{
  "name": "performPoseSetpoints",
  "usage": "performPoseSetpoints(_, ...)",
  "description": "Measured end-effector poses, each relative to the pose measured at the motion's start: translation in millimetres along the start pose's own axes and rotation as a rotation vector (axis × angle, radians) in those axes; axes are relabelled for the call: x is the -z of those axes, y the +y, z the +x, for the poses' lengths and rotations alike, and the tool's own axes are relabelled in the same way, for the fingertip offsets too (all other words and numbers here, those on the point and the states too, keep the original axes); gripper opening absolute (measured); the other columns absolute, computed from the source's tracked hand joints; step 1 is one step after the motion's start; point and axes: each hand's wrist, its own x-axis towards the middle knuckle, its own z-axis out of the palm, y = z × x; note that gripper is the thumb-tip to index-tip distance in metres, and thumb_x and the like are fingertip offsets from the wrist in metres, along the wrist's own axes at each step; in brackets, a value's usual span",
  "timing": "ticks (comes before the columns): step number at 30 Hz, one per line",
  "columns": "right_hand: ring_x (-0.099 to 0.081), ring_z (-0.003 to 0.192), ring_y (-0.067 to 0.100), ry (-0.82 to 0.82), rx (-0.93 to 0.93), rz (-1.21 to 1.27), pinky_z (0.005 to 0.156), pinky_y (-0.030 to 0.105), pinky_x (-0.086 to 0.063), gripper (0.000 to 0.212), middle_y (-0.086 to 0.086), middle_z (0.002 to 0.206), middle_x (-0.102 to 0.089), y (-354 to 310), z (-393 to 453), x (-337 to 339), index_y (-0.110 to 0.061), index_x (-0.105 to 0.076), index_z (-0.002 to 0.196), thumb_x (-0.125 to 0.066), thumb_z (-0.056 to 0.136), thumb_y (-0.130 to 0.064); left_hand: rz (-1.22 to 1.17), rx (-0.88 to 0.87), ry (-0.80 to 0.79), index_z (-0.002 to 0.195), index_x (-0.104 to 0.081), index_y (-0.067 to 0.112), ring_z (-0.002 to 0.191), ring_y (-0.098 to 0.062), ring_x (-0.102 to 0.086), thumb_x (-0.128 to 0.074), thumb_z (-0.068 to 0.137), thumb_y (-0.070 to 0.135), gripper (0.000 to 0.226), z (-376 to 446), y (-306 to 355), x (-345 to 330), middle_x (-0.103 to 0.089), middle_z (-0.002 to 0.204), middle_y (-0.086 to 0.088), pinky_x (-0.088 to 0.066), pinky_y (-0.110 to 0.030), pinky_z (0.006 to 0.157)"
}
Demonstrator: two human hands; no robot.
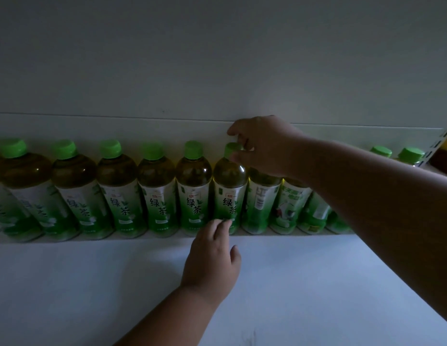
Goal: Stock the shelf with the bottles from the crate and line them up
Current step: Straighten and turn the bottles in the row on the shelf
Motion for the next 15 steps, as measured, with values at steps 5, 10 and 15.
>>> performPoseSetpoints(5, -0.055, 0.112, 0.021, -0.077, -0.03, -0.155, 0.082, 0.029, -0.042, 0.034, 0.0, 0.127, -0.06, 27.2, -12.9, 13.7, -0.028, -0.06, 0.128, -0.06, 0.095, -0.036, -0.063, -0.044, -0.022, 0.124, -0.06, 0.01, 0.107, -0.024, -0.06, -0.058, 0.078, 0.026, 0.049, 4.3, 19.3, -4.0, -0.059, 0.119, -0.004, -0.053, -0.033, 0.087)
performPoseSetpoints(10, -0.054, 0.108, 0.022, -0.153, -0.01, -0.179, 0.078, 0.028, -0.04, 0.034, 0.003, 0.128, -0.058, 32.0, -13.5, 23.8, -0.024, -0.061, 0.129, -0.062, 0.095, -0.03, -0.073, -0.018, -0.073, 0.133, -0.054, 0.011, 0.116, -0.023, -0.057, -0.057, 0.08, 0.031, 0.056, 0.8, 28.4, -17.0, -0.055, 0.132, -0.004, -0.05, -0.034, 0.093)
performPoseSetpoints(15, -0.049, 0.086, 0.018, -0.095, -0.049, -0.219, 0.052, 0.023, -0.029, 0.03, 0.002, 0.099, -0.056, 32.2, -12.9, 16.4, -0.013, -0.062, 0.108, -0.056, 0.098, -0.04, -0.07, -0.028, -0.116, 0.144, -0.044, 0.011, 0.133, -0.019, -0.044, -0.041, 0.088, 0.047, 0.067, -0.6, 34.1, -20.5, -0.042, 0.15, -0.004, -0.037, -0.024, 0.104)
